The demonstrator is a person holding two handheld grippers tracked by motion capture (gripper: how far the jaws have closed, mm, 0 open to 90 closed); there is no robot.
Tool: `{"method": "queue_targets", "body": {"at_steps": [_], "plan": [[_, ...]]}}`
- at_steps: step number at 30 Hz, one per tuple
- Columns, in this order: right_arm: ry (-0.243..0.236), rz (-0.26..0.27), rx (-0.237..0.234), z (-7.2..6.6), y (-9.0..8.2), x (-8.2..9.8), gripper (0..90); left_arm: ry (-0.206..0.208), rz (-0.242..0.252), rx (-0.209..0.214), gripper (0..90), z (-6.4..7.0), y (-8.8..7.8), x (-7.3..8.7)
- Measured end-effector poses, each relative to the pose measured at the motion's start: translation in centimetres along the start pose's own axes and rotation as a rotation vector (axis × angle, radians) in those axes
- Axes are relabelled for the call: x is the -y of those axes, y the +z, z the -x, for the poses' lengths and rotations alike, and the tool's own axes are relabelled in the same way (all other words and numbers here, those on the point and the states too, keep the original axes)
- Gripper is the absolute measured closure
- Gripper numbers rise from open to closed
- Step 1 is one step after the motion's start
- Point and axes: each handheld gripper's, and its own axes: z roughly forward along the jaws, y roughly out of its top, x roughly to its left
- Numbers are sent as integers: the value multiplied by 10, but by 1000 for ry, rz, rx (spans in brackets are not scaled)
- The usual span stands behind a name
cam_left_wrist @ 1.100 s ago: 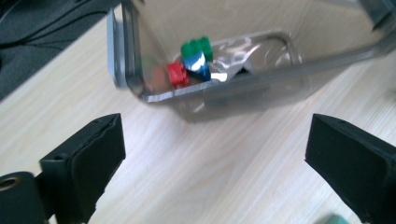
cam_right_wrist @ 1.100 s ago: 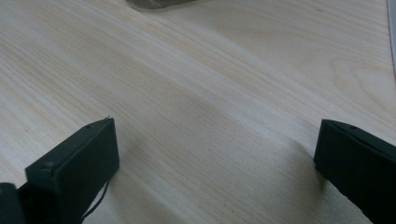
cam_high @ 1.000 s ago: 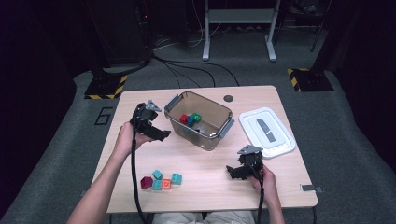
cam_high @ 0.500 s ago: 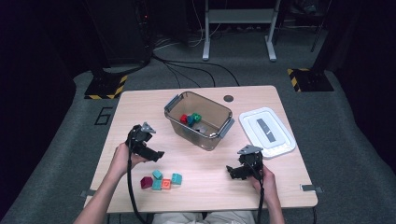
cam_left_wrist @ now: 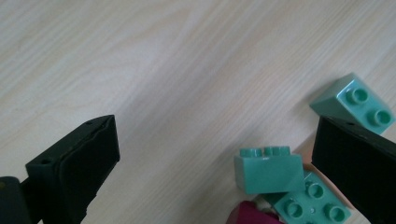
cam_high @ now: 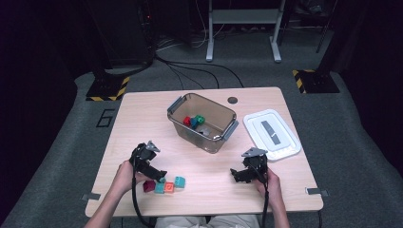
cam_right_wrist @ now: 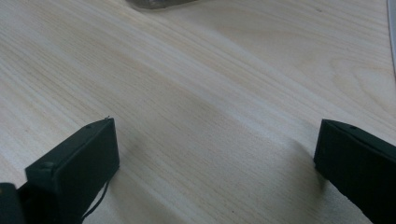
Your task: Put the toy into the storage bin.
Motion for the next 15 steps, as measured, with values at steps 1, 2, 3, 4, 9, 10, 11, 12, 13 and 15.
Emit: {"method": "queue_targets", "body": {"at_steps": [1,2,3,4,9,10,11,12,13,15], "plan": [[0,0,0,0,0,0,0,2,-8,-8,13,1,1,1],[0,0,0,0,0,0,0,9,-16,-16,13,2,3,2],[1,-1,0,0,0,0,0,5,-18,-13,15,2,4,2],[0,0,0,0,0,0,0,9,-25,-10,19,2,6,3],[1,0,0,0,0,0,0,-7,-39,-14,39,-3,13,5],[0,0,0,0,0,0,0,-14,-36,-16,42,-5,15,6],[1,0,0,0,0,0,0,-17,-40,-19,44,-6,15,6],[0,0,0,0,0,0,0,-23,-38,-21,46,-8,16,7],[2,-1,0,0,0,0,0,-32,-40,-16,50,-9,17,8],[0,0,0,0,0,0,0,-46,-44,-9,53,-9,17,9]]}}
